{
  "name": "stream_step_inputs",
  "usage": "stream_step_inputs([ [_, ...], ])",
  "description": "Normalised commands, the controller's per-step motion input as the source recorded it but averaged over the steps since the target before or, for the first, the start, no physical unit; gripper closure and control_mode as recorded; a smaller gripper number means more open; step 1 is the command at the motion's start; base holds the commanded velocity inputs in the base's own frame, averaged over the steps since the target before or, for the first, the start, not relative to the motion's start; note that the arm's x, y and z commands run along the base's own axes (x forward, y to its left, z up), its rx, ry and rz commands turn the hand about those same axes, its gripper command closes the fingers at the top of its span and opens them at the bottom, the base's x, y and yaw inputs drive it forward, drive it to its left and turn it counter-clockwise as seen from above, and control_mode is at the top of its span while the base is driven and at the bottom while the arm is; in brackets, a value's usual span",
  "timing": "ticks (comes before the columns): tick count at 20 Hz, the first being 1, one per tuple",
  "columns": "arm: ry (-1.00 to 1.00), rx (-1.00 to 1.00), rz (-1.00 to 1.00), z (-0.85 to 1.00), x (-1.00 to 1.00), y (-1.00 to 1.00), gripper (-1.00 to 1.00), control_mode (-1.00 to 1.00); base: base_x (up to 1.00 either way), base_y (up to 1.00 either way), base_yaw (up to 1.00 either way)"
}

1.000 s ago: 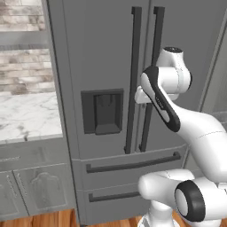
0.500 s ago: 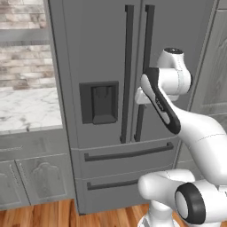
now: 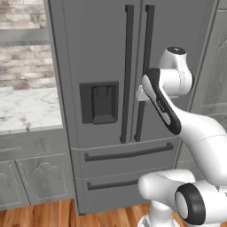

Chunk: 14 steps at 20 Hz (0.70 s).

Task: Open the fridge, grab two sodas, and place both sodas inside the bowl with ice on the dining counter.

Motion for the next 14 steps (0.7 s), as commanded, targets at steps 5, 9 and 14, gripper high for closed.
stream_step_inputs([
  [5, -0.16, -0.05, -0.11, 0.46, 0.26, -0.02, -1.0, -1.0, 0.0, 0.0, 0.0],
  [9, -0.25, -0.04, -0.1, 0.2, 0.12, -0.06, -1.0, -1.0, 0.0, 0.0, 0.0],
  [14, -0.31, -0.05, 0.0, 0.08, 0.04, -0.03, -1.0, -1.0, 0.0, 0.0, 0.0],
])
